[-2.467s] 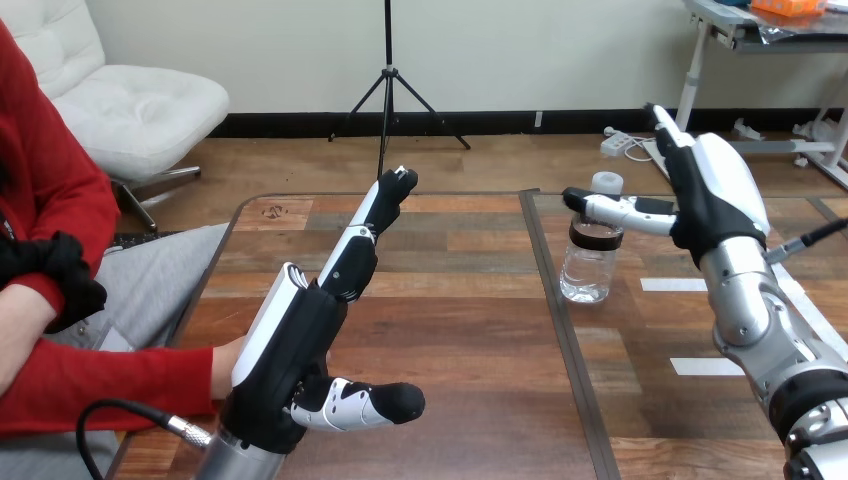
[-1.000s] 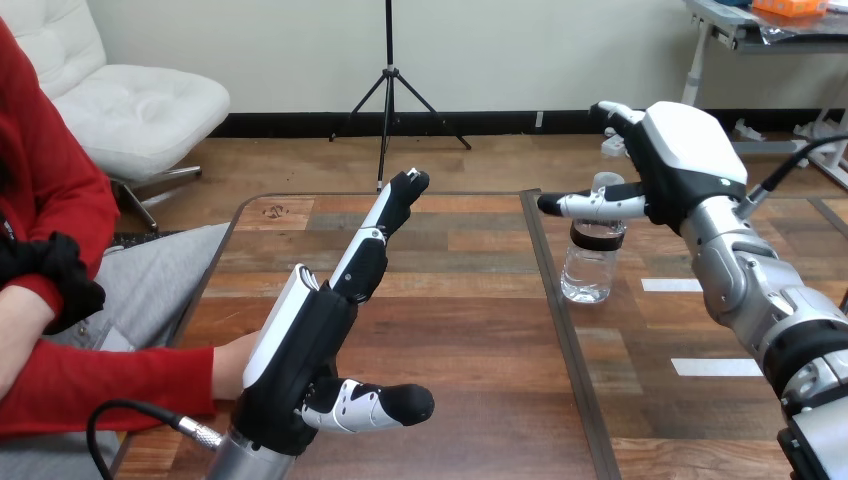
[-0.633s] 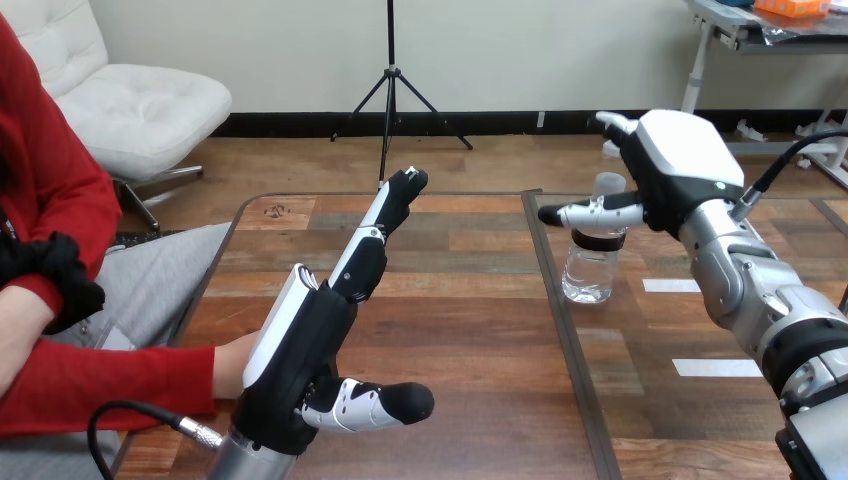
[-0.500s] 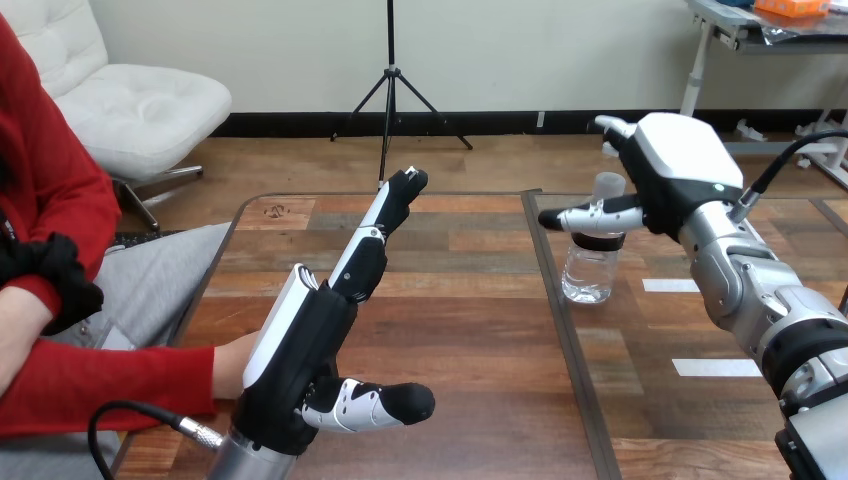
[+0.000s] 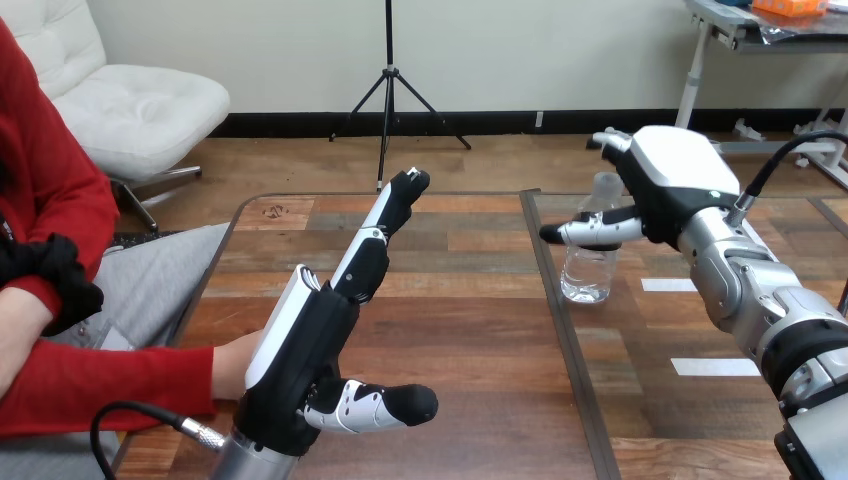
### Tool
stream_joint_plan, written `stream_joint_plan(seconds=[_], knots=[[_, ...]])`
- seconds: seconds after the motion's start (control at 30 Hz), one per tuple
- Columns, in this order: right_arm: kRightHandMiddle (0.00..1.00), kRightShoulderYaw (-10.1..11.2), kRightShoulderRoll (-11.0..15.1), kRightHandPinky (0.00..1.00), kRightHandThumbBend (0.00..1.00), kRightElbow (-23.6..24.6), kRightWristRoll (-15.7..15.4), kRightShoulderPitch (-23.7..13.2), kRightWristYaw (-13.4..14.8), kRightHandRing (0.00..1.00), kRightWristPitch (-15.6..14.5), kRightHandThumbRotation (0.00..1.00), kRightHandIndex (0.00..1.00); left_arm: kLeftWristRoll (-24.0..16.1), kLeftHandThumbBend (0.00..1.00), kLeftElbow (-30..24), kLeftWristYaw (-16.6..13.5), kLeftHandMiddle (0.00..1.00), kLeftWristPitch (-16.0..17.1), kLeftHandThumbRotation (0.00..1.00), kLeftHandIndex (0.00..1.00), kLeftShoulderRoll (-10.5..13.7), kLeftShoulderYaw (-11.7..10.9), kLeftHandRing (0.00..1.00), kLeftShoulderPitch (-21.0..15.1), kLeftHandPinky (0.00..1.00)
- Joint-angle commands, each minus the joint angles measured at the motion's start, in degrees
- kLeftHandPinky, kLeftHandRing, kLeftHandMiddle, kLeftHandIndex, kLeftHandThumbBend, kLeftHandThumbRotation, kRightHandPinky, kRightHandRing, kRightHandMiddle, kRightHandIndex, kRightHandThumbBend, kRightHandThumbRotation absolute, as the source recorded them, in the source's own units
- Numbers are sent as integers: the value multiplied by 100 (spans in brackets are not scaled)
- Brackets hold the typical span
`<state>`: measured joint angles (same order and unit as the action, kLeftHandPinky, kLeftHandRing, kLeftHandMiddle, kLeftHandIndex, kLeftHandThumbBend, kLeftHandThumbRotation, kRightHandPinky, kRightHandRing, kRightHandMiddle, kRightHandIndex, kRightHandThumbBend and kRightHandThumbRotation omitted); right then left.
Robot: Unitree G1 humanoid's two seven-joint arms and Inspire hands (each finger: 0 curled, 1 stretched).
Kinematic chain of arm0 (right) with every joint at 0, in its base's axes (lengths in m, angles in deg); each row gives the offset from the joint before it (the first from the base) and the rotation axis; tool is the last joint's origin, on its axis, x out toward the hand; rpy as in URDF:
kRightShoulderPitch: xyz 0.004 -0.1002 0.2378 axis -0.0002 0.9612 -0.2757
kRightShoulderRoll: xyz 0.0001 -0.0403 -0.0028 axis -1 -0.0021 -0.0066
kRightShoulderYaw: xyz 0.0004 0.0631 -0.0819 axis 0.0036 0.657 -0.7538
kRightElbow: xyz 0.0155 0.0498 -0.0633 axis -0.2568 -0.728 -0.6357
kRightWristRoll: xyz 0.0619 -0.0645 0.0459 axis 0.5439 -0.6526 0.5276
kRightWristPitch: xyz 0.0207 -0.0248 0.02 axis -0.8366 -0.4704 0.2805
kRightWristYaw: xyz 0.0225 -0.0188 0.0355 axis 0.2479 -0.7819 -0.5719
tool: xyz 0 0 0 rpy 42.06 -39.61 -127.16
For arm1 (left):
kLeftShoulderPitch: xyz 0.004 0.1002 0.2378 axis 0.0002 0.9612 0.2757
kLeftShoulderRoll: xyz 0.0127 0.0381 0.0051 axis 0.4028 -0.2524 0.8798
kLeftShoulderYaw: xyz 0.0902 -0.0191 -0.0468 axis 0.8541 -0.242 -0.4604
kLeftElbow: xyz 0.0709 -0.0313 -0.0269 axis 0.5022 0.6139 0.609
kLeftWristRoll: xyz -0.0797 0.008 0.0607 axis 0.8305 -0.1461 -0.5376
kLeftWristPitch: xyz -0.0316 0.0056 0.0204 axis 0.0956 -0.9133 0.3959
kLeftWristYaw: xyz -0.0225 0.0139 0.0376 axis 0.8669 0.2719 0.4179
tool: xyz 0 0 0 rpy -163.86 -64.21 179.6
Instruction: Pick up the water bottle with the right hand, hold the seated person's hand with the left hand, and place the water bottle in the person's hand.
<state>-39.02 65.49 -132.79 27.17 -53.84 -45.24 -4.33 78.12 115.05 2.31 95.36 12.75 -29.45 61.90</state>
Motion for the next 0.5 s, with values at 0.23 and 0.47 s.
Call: stream_joint_plan(seconds=[0.23,0.47], knots=[[85,-10,-81,78,100,-63,50,-449,-261,83,-103,69,87,39,100,-202,-52,100,32,77,100,-77,72,100,-62,100],[81,31,-83,75,100,-67,109,-371,-335,80,-11,66,84,-14,100,-173,-106,100,115,76,100,-123,30,100,-46,100]])
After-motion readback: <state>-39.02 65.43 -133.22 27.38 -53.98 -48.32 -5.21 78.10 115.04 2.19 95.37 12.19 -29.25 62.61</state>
